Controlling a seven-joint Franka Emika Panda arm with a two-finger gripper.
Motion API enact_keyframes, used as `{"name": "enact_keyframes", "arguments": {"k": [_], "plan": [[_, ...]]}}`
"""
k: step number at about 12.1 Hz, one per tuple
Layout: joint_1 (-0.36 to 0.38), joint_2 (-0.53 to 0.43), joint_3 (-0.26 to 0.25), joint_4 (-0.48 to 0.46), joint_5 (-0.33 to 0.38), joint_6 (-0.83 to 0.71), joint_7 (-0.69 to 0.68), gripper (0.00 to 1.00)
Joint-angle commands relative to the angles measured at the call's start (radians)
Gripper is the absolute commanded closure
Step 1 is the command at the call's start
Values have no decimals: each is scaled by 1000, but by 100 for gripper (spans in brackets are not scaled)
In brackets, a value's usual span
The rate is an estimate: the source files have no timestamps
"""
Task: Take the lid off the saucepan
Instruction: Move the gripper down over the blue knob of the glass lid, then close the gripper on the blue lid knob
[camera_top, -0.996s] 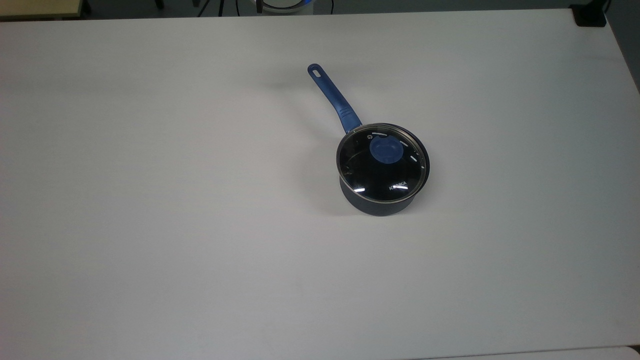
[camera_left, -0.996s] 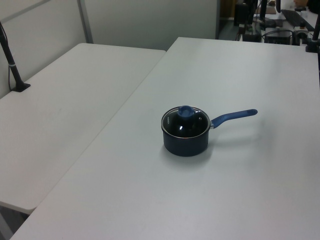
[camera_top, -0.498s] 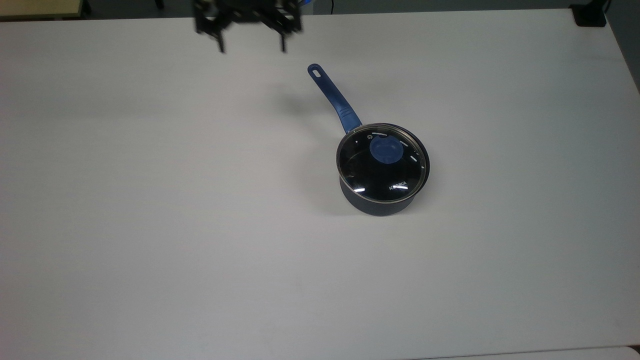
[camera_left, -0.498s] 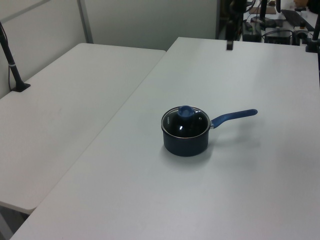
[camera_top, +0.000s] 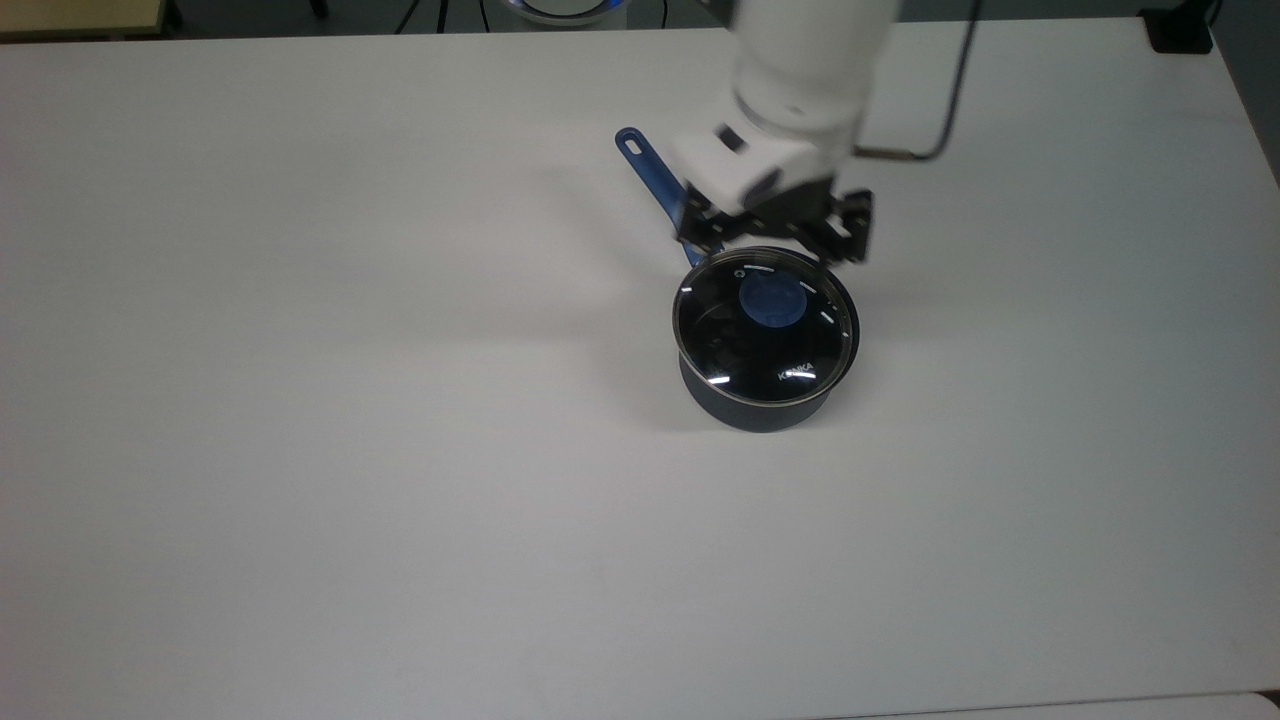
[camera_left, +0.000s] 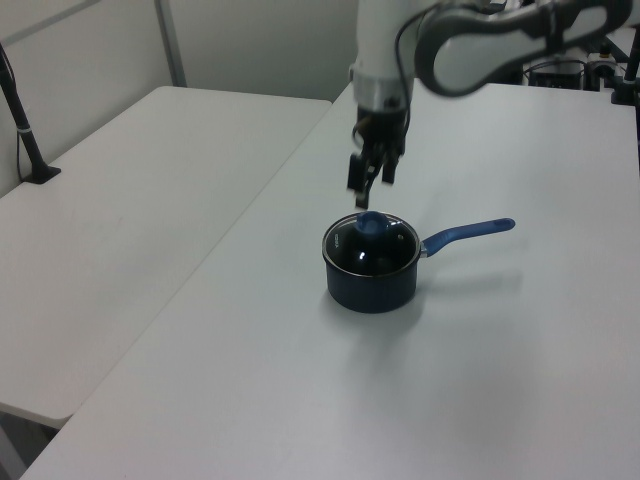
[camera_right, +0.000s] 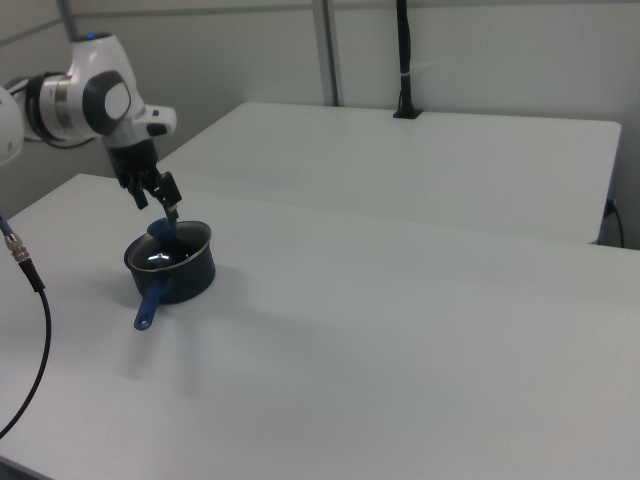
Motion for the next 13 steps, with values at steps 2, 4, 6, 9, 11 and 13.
{"name": "enact_keyframes", "arguments": {"k": [2,4,6,9,11,13], "plan": [[43,67,-22,49,-43,21,56,0],[43,71,-20,44,-54,30,68,0],[43,67,-20,30,-88,27,68,0],[43,64,-13,19,-115,27,70,0],[46,65,-8,9,-131,26,70,0],[49,65,0,-7,-151,26,70,4]]}}
